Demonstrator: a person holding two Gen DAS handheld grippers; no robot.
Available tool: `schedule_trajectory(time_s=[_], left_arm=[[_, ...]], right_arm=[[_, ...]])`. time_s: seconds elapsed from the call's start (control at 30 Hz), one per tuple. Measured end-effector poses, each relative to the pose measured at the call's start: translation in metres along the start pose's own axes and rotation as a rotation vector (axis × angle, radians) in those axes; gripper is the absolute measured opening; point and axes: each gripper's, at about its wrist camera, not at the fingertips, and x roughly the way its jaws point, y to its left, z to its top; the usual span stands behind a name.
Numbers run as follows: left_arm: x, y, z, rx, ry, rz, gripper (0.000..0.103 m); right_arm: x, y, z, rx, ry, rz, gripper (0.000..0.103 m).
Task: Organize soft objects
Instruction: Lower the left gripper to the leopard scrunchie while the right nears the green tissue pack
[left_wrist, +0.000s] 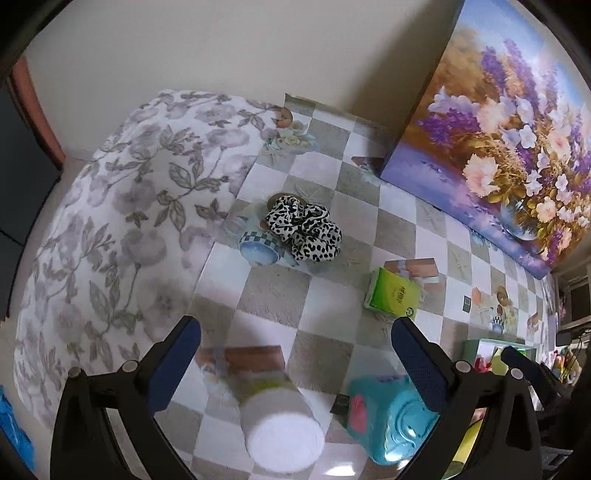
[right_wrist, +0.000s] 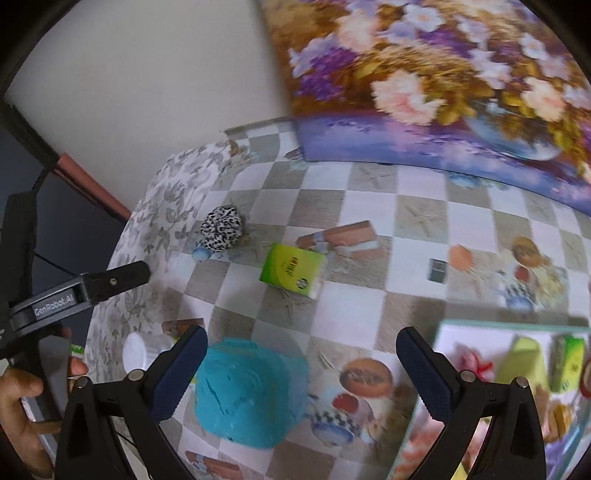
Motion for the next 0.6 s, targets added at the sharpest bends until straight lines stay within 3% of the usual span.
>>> schedule_trajectory(time_s=[0.27, 0.43, 0.6], left_arm=[[0.034, 0.005, 0.034, 0.010, 0.101, -0.029, 0.103], [0.061, 0.003, 0.045, 0.031, 0.154, 0.039, 0.102], [0.082, 0.006, 0.056, 0.006, 0.199, 0.046, 0.102]], right_arm=[[0.046, 0.007, 0.033, -0.043, 0.101, -0.002, 0.103], [0.076, 0.006, 0.046, -0.057, 0.163, -0.019, 0.103], [0.099, 0.004, 0.050, -0.069, 0.206, -0.046, 0.103]])
